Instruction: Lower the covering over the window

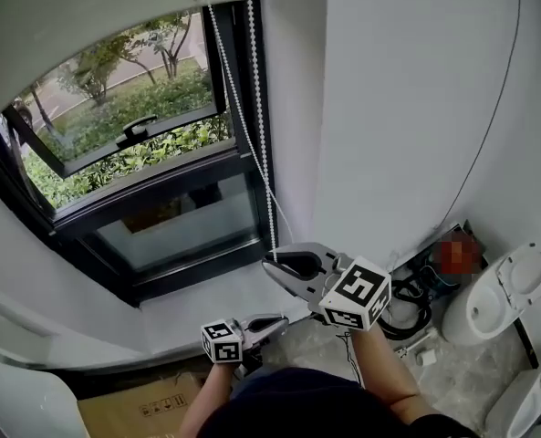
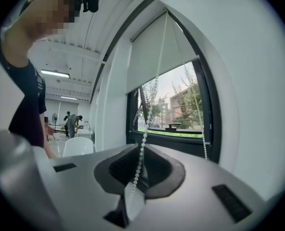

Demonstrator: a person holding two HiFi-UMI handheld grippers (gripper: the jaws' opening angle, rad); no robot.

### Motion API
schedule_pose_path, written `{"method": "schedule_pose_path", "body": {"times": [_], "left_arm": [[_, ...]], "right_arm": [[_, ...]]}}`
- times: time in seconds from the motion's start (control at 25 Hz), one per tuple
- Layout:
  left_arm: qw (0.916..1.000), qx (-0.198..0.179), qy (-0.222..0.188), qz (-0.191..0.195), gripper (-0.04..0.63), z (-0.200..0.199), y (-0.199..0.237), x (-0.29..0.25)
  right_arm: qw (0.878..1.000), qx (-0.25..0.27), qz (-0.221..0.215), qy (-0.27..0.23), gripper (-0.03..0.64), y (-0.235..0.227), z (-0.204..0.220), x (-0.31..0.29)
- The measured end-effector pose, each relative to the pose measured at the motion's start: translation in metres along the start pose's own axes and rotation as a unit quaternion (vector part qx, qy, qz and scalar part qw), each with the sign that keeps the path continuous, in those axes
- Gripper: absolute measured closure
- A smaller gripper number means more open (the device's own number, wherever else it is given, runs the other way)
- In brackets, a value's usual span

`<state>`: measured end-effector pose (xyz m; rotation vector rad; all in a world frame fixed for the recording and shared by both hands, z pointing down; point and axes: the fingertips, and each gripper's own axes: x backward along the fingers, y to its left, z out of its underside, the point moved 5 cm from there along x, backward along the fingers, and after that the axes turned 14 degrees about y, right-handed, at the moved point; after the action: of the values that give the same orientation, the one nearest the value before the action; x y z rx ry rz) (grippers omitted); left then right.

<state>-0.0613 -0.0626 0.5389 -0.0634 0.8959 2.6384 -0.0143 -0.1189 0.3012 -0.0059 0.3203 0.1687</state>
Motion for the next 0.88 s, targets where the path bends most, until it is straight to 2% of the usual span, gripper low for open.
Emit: {"method": "schedule_pose_path", "body": {"times": [0.12, 0.36, 0.44, 0.52, 0.6, 0.72, 0.88], "left_arm": [[0.9999, -0.009, -0.006, 0.0, 0.584, 0.0, -0.001, -0.001], [0.9992, -0.014, -0.038, -0.004, 0.584, 0.005, 0.003, -0.002], [0.9996, -0.008, -0.025, -0.009, 0.584, 0.009, 0.003, -0.006], [0.9997, -0.003, 0.013, -0.018, 0.584, 0.022, 0.002, -0.013], [0.9993, 0.007, 0.035, -0.016, 0.584, 0.037, 0.001, -0.016], [0.9992, 0.028, 0.028, -0.008, 0.584, 0.043, 0.002, -0.014], [0.9991, 0.032, 0.025, -0.013, 0.584, 0.04, 0.003, -0.01]], "right_arm": [[1.0, -0.009, -0.012, -0.006, 0.588, 0.0, 0.0, 0.002], [0.996, -0.064, -0.04, -0.04, 0.595, -0.013, 0.007, 0.006], [0.997, -0.065, -0.044, -0.027, 0.595, -0.019, 0.015, 0.002], [0.997, -0.063, -0.047, 0.004, 0.595, -0.02, 0.032, -0.004], [0.995, -0.078, -0.053, 0.011, 0.597, -0.019, 0.048, -0.009], [0.994, -0.099, -0.047, 0.001, 0.595, -0.027, 0.06, -0.013], [0.992, -0.112, -0.06, 0.003, 0.597, -0.03, 0.068, -0.015]]}}
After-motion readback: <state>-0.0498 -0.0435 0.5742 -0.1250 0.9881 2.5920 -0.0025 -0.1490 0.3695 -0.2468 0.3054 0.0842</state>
